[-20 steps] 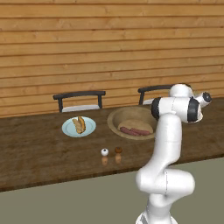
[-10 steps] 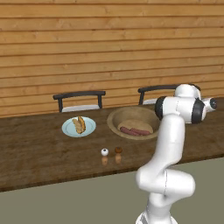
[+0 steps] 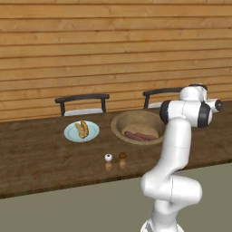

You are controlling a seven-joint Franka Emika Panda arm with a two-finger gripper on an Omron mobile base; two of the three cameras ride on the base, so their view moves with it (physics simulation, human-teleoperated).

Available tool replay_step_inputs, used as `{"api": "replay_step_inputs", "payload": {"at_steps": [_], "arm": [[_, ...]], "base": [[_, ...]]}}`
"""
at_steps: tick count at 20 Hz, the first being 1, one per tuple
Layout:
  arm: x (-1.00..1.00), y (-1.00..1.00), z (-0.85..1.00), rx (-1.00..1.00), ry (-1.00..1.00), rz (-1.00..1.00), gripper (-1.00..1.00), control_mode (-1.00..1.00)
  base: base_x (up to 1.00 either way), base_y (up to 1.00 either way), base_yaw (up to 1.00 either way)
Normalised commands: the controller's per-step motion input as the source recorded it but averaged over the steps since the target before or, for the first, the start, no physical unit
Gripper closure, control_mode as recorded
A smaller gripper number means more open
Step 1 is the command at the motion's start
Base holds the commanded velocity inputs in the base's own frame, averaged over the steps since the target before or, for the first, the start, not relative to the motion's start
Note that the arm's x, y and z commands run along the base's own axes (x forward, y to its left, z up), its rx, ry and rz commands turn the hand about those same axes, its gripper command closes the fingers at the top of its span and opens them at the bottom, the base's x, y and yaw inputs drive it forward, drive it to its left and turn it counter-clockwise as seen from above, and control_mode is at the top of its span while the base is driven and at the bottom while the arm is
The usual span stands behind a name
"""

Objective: Place one bun and one sausage from the bowl on each plate.

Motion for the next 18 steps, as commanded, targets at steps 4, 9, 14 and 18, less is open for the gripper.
{"api": "replay_step_inputs", "payload": {"at_steps": [4, 9, 14, 18], "arm": [[-0.72, 0.03, 0.98, 0.07, -0.35, 0.00, -1.00, -1.00], [-1.00, 0.37, 0.94, -0.03, -0.21, 0.00, -1.00, -1.00], [-0.94, 0.65, 0.61, -0.19, -0.13, 0.00, -1.00, -1.00], [-0.55, 1.00, 0.60, -0.37, 0.13, 0.12, -1.00, -1.00]], "base": [[0.00, 0.00, 0.00], [0.00, 0.00, 0.00], [0.00, 0.00, 0.00], [0.00, 0.00, 0.00]]}}
